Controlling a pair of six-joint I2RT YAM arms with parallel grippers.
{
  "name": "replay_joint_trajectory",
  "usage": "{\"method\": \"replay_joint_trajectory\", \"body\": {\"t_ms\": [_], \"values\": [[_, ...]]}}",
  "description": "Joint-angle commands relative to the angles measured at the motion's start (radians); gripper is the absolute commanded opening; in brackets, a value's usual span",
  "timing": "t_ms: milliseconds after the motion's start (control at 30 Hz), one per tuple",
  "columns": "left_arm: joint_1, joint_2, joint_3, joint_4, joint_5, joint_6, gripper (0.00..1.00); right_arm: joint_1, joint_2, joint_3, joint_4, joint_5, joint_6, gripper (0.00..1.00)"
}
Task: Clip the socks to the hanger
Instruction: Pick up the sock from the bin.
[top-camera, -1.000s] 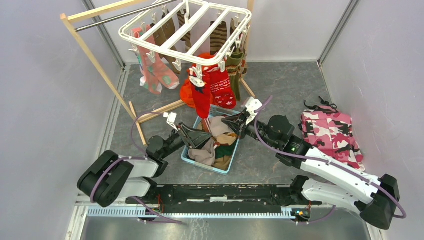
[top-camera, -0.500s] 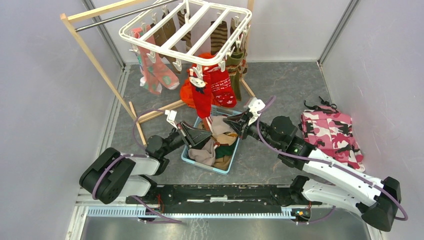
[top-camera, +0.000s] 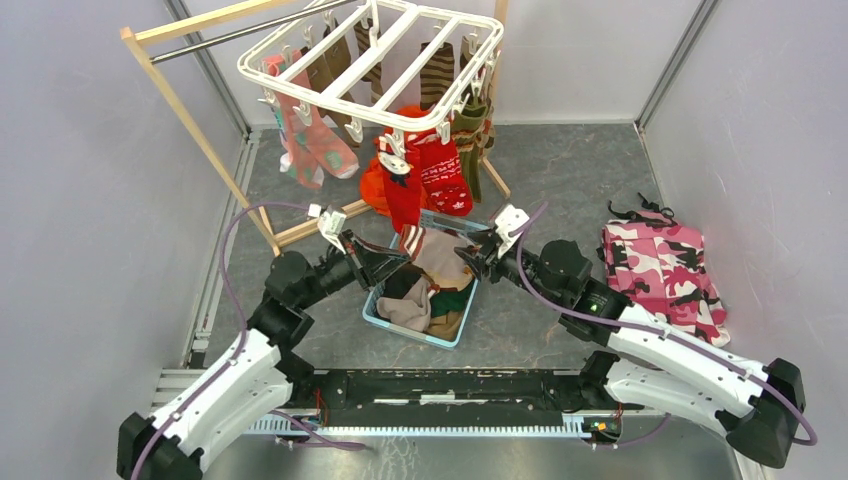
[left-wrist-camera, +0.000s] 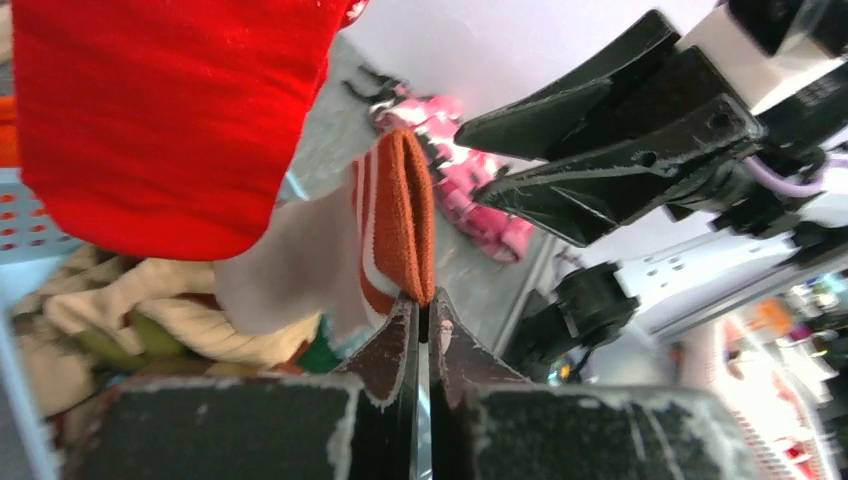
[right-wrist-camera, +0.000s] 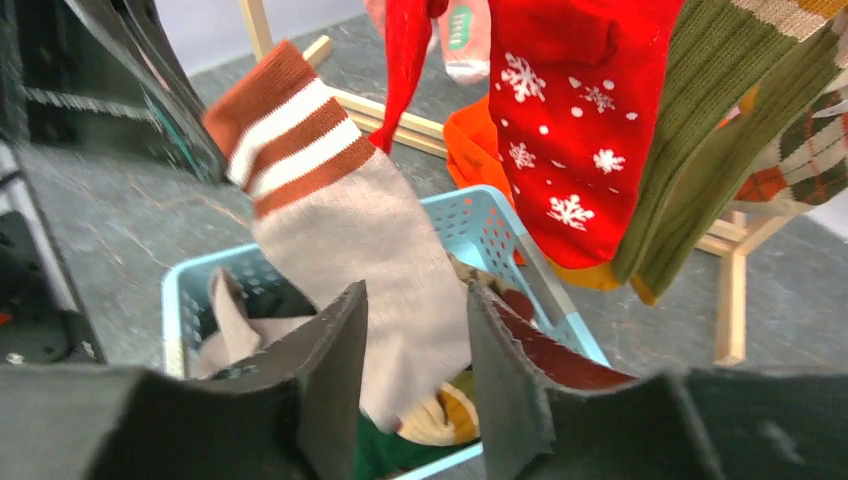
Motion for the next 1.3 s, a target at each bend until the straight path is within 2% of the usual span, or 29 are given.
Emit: {"method": "replay_joint_trajectory", "body": {"t_ms": [0,100,133,367,467,600,767,967,1267], "values": [[-0.021,0.006,0.219,-0.606,-0.041,0.308,0.02,0.002,-0.034,-0.008,0.008,0.002,-0.092,0.57],[-0.042,0.069,0.386,-0.813,-0.050,0.466,0.02,0.003,-0.030,0.011,0.020,-0.116,-0.181,0.76],[-0.050,0.093,0.433,-0.864,-0.051,0.526,0.02,0.003,-0.020,0.021,0.023,-0.163,-0.217,0.79],[-0.083,0.187,0.662,-1.090,0.009,0.853,0.02,0.005,0.059,0.042,0.108,-0.476,-0.459,0.82],[-0.086,0.175,0.706,-1.148,0.081,0.957,0.02,0.003,0.059,0.039,0.150,-0.540,-0.547,0.84],[-0.089,0.133,0.705,-1.173,0.148,1.058,0.02,0.004,0.101,0.106,0.108,-0.602,-0.616,0.85],[-0.089,0.116,0.721,-1.200,0.202,1.152,0.02,0.004,0.217,0.219,0.096,-0.675,-0.580,0.84],[-0.089,0.101,0.734,-1.218,0.221,1.196,0.02,0.004,0.287,0.298,0.061,-0.730,-0.550,0.81],[-0.089,0.071,0.723,-1.216,0.196,1.202,0.02,0.007,0.340,0.348,-0.018,-0.783,-0.543,0.58]]}}
